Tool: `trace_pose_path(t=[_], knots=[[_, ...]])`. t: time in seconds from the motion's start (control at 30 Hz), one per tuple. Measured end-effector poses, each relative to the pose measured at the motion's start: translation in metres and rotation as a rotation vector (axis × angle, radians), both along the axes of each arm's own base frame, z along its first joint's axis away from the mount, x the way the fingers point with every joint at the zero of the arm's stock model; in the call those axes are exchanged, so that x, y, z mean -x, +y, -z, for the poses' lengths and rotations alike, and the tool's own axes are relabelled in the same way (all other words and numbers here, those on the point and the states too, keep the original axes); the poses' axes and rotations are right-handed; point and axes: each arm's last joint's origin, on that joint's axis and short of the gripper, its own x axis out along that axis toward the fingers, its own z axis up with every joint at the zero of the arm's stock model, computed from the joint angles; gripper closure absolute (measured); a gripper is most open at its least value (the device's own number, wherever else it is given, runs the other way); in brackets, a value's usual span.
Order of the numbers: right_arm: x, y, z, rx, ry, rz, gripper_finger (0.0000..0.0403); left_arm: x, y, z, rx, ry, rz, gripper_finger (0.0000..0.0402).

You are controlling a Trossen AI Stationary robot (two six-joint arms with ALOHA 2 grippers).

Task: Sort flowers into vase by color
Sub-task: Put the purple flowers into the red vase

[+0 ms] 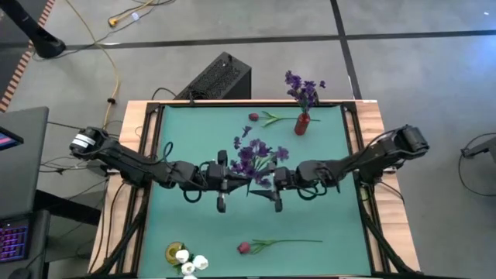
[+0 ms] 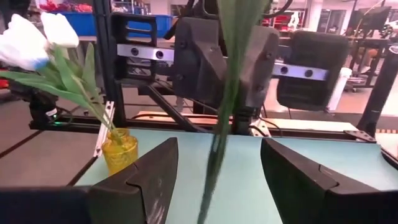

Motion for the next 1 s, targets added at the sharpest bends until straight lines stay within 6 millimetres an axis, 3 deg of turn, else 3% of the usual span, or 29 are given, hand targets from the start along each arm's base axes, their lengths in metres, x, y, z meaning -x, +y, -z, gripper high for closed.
trace_pose_path(t=[0.33, 0.8, 1.0], knots=[[-0.0077, -0.0023, 0.0014, 0.004, 0.014, 0.013, 0.0161, -0.0003, 0.0018, -0.0008, -0.013, -0.007, -0.010, 0.0401], [-0.0082, -0.0067, 0.0017, 0.006, 0.023, 0.031, 0.0359, -0.0004, 0.0020, -0.0003, -0.017, -0.002, -0.017, 0.0401], [-0.0073, -0.0070, 0.0030, 0.012, 0.047, 0.032, 0.0371, -0.0007, 0.0024, 0.0031, -0.025, 0.036, -0.037, 0.0370]])
